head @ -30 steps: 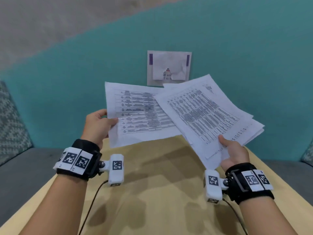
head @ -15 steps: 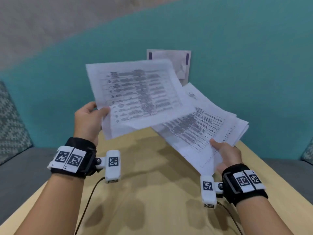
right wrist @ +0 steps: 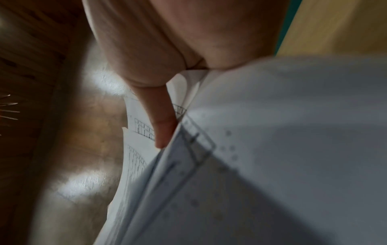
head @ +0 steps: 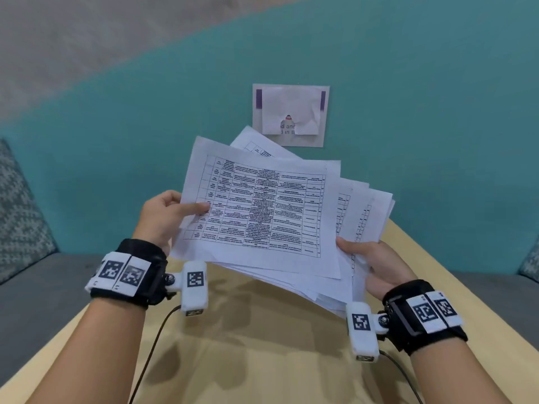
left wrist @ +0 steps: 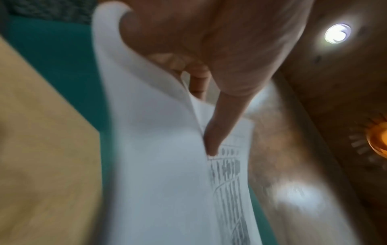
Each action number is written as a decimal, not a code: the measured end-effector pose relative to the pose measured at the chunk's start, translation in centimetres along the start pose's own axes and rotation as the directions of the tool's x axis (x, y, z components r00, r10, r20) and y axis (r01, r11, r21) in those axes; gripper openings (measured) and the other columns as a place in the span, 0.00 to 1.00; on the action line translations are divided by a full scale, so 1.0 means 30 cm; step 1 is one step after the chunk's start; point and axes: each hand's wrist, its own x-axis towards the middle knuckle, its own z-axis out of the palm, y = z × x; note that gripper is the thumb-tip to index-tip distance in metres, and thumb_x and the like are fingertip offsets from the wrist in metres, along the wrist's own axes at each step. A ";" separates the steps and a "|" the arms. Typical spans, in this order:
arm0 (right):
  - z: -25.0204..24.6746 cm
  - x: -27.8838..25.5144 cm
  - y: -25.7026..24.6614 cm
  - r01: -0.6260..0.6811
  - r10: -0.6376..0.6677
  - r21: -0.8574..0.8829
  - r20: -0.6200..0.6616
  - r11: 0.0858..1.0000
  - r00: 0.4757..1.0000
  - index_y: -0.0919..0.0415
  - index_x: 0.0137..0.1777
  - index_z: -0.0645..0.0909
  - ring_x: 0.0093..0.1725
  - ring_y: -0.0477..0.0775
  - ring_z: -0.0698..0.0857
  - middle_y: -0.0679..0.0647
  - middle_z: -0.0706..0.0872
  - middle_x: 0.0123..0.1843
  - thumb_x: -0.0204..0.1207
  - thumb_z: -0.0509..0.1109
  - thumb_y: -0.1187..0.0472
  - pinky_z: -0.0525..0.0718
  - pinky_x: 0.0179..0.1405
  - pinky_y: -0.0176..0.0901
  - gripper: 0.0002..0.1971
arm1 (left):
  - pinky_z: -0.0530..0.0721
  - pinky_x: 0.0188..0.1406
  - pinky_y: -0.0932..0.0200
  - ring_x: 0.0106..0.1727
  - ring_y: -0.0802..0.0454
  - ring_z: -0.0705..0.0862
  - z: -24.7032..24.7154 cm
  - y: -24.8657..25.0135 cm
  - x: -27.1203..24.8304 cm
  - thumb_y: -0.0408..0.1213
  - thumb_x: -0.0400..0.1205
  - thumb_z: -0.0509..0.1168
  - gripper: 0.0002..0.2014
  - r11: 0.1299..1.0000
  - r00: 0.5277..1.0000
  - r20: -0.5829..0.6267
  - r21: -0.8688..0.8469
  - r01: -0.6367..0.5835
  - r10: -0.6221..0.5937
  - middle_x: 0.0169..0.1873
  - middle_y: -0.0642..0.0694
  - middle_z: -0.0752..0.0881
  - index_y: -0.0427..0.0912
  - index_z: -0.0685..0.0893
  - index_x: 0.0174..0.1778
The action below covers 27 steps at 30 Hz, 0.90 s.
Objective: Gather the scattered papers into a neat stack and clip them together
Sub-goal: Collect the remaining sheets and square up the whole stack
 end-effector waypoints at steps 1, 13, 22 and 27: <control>-0.005 0.001 0.000 -0.007 0.007 -0.005 0.000 1.000 1.000 0.67 0.69 0.84 0.63 0.68 0.90 0.64 0.90 0.64 0.77 0.71 0.75 0.85 0.67 0.67 0.20 | 0.91 0.53 0.38 0.48 0.39 0.92 -0.012 0.004 0.000 0.26 0.63 0.86 0.23 0.997 0.998 0.029 -0.039 0.063 -0.062 0.54 0.37 0.90 0.41 0.81 0.47; -0.051 0.013 0.003 0.014 -0.019 -0.068 -0.080 0.998 0.997 0.67 0.68 0.85 0.66 0.72 0.87 0.66 0.90 0.65 0.74 0.69 0.71 0.77 0.75 0.71 0.22 | 0.90 0.53 0.30 0.55 0.29 0.92 0.033 -0.019 -0.038 0.14 0.73 0.68 0.23 0.949 0.914 0.293 -0.061 0.311 -0.280 0.57 0.31 0.92 0.32 0.87 0.64; -0.075 -0.004 0.001 -0.056 0.054 -0.034 -0.059 0.998 0.997 0.75 0.73 0.79 0.69 0.78 0.83 0.74 0.82 0.72 0.73 0.64 0.70 0.71 0.78 0.73 0.26 | 0.90 0.53 0.29 0.55 0.31 0.92 0.050 -0.102 -0.070 0.21 0.81 0.61 0.18 0.863 0.770 0.515 -0.106 0.494 -0.377 0.61 0.30 0.90 0.36 0.93 0.58; -0.075 -0.006 -0.004 -0.034 0.034 0.011 -0.035 0.999 0.999 0.69 0.74 0.80 0.64 0.71 0.86 0.70 0.85 0.70 0.80 0.62 0.63 0.73 0.77 0.70 0.24 | 0.85 0.61 0.24 0.63 0.27 0.89 0.067 -0.120 -0.063 0.19 0.83 0.60 0.20 0.863 0.747 0.531 -0.057 0.503 -0.400 0.65 0.28 0.88 0.34 0.84 0.70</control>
